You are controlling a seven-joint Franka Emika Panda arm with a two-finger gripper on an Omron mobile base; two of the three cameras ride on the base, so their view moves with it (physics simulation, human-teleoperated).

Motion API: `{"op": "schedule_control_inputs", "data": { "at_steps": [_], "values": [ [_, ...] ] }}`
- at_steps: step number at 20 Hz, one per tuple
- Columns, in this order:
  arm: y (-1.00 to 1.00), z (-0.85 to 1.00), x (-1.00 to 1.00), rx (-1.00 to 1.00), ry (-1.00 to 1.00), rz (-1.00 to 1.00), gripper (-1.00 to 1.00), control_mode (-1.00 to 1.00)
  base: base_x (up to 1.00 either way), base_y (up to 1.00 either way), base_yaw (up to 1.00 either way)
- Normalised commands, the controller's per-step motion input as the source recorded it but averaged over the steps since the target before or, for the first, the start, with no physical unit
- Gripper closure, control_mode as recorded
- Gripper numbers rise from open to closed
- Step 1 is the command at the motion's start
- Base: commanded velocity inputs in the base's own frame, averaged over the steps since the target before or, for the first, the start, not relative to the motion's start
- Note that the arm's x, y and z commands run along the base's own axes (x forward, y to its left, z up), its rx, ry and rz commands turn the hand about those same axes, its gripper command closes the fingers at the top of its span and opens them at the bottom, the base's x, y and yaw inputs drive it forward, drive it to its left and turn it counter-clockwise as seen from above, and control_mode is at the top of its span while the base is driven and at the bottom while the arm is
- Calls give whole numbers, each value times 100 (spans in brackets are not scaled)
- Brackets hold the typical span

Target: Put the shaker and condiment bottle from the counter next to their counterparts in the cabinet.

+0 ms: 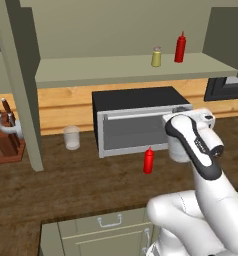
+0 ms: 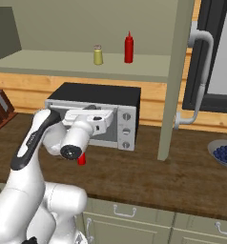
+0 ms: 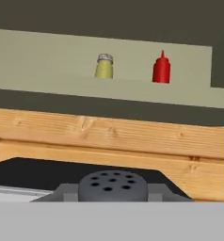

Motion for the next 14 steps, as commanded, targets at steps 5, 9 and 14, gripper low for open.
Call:
{"op": "schedule_control_inputs", "data": {
  "at_steps": [5, 9, 14],
  "values": [
    [0, 49, 0, 0, 0, -16, 100, -100, 0, 0, 0],
    [0, 56, 0, -1, 0, -13, 100, -100, 0, 0, 0],
    [0, 54, 0, -1, 0, -12, 100, -100, 0, 0, 0]
  ]
}}
